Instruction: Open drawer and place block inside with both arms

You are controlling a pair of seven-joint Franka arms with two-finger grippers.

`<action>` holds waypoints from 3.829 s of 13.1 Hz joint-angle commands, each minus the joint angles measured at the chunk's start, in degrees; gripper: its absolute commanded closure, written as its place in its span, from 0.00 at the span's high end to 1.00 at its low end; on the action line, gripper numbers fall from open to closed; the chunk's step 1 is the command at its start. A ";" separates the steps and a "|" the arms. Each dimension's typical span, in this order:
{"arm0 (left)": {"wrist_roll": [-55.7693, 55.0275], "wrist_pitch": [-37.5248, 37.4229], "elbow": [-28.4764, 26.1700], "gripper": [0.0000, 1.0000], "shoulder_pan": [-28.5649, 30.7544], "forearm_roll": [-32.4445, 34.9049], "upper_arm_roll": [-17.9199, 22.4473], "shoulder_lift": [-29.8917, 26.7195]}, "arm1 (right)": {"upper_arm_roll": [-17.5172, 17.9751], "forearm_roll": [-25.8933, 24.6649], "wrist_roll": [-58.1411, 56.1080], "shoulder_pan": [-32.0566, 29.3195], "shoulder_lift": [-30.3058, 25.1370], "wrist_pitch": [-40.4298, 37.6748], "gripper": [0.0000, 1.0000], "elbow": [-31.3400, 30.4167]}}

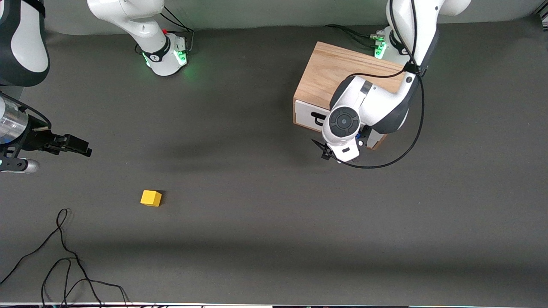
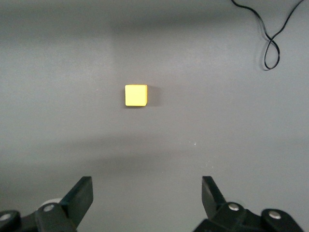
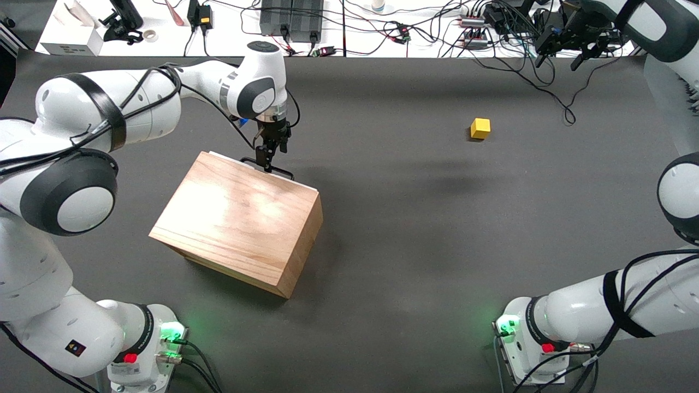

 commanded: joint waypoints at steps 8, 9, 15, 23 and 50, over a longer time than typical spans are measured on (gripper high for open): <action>-0.83 1.05 8.73 1.00 -0.05 2.07 0.18 6.22 | -0.26 0.44 -1.28 -0.26 1.59 4.99 1.00 -0.72; -0.65 1.05 10.76 1.00 -0.05 2.07 0.26 7.54 | -0.26 0.35 -1.28 -0.17 1.77 5.00 1.00 -0.54; -0.65 2.01 19.64 1.00 -0.05 2.42 0.53 14.31 | -0.26 0.35 -1.19 0.18 4.67 6.93 1.00 0.60; -0.74 8.43 21.50 1.00 -0.05 2.60 1.23 15.20 | -0.09 0.26 -1.28 0.27 7.31 7.37 1.00 3.06; 31.72 -17.02 24.66 1.00 16.97 -0.82 2.81 -5.00 | 0.35 0.35 0.74 3.78 18.02 19.13 1.00 0.62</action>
